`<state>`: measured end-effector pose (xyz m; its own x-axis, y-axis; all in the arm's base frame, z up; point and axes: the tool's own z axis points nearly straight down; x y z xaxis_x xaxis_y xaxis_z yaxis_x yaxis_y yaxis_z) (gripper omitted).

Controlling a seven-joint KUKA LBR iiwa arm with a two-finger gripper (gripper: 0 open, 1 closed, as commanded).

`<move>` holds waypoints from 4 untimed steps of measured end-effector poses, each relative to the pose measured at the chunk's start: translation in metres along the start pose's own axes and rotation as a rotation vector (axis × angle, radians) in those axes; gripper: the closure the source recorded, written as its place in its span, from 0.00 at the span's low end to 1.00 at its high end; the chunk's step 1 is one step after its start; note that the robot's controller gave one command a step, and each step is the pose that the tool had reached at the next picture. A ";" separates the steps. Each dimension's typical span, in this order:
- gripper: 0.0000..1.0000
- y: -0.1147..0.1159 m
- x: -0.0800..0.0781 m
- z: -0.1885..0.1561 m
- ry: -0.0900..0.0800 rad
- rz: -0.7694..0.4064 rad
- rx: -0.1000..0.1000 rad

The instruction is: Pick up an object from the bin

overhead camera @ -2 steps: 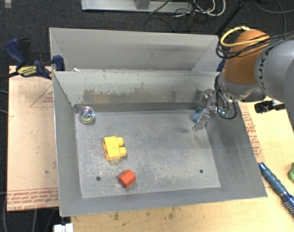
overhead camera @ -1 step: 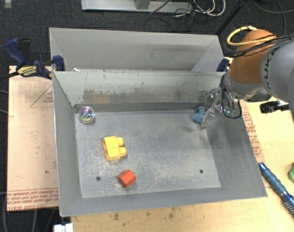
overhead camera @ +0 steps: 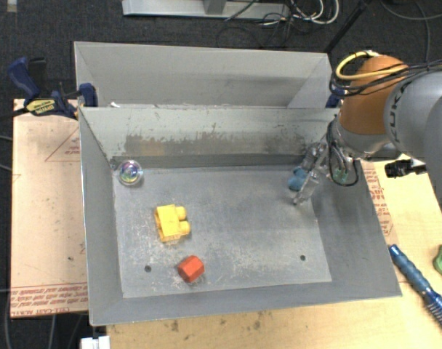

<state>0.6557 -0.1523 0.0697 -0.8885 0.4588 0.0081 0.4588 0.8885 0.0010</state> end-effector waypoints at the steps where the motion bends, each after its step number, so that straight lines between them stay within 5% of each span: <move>1: 0.00 0.001 0.000 0.000 0.002 -0.003 0.000; 2: 1.00 0.001 -0.001 -0.001 -0.004 -0.003 0.000; 3: 1.00 0.002 -0.001 -0.005 -0.011 -0.004 0.000; 4: 1.00 0.003 -0.002 -0.049 -0.016 -0.006 -0.002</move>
Offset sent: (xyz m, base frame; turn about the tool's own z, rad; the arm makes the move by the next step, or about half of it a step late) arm 0.0000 0.0000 0.0000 0.0000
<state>0.6592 -0.1514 0.1189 -0.8910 0.4539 -0.0084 0.4539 0.8911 0.0027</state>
